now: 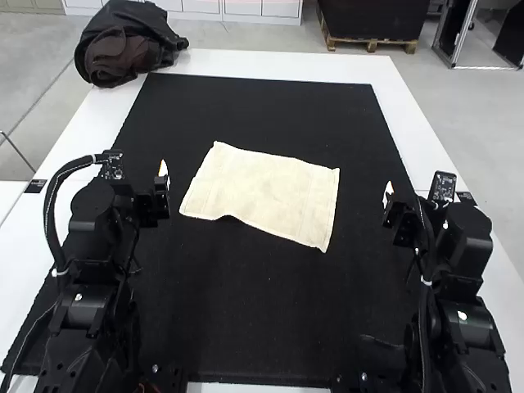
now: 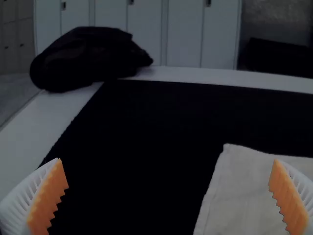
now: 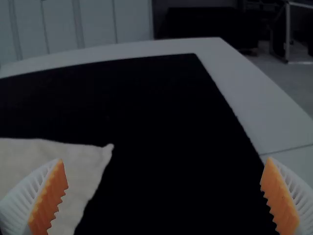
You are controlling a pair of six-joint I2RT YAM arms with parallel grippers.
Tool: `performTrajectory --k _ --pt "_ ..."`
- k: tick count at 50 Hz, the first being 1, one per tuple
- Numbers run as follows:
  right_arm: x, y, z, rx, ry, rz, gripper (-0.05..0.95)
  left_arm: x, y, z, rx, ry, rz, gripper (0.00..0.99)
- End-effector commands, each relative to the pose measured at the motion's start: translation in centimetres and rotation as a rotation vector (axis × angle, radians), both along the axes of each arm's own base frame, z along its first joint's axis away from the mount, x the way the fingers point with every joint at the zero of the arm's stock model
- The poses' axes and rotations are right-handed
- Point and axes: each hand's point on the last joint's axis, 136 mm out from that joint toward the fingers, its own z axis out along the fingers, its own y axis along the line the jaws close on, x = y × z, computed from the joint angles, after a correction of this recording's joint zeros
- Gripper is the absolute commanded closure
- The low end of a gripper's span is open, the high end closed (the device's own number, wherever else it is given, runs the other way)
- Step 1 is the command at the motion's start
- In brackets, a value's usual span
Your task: Fold the towel.
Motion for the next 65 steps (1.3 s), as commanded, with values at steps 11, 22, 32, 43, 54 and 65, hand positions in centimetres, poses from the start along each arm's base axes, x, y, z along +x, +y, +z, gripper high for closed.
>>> performTrajectory --k 11,22,32,43,54,65 --pt "-0.01 0.26 -0.42 0.010 0.009 0.018 -0.01 -0.05 0.02 0.23 0.037 -0.010 0.004 0.030" --pt "-0.01 0.26 -0.46 0.010 0.011 0.018 -0.01 -0.04 0.02 0.19 0.036 -0.008 0.004 0.030" --pt "-0.02 0.22 -0.38 0.008 0.009 0.016 -0.01 -0.04 0.06 0.27 0.037 -0.011 0.006 0.030" --pt "-0.01 0.22 -0.46 0.007 0.011 0.017 -0.01 -0.04 0.02 0.23 0.038 -0.009 0.004 0.030" --pt "-0.02 0.22 -0.42 0.005 0.009 0.017 -0.01 -0.05 0.02 0.26 0.038 -0.011 0.004 0.030" --pt "-0.02 0.22 -0.35 0.005 0.008 0.017 -0.01 -0.05 0.02 0.26 0.046 -0.010 0.004 0.030"
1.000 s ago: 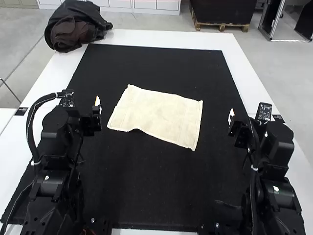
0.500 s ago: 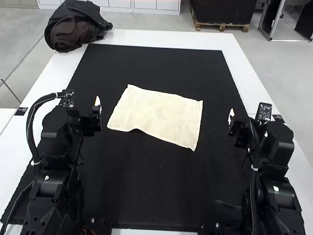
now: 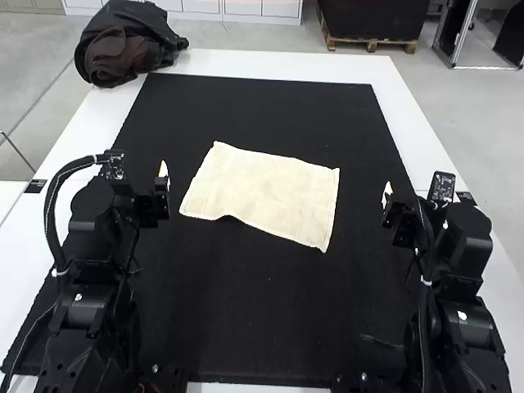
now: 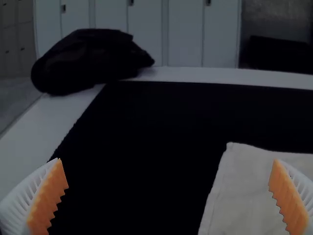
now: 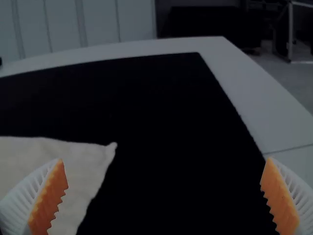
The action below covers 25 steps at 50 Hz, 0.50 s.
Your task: Fold the towel.
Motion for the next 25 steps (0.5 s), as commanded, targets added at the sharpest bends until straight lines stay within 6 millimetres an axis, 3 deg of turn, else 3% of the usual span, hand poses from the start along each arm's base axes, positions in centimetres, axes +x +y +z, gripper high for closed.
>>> performTrajectory --k 1,25 --pt "-0.01 0.01 -0.36 0.003 0.007 0.005 -0.01 -0.04 0.02 0.22 0.014 -0.012 0.004 0.030" --pt "-0.01 0.01 -0.39 -0.004 0.009 0.006 -0.01 -0.05 0.02 0.22 0.014 -0.012 0.004 0.030"
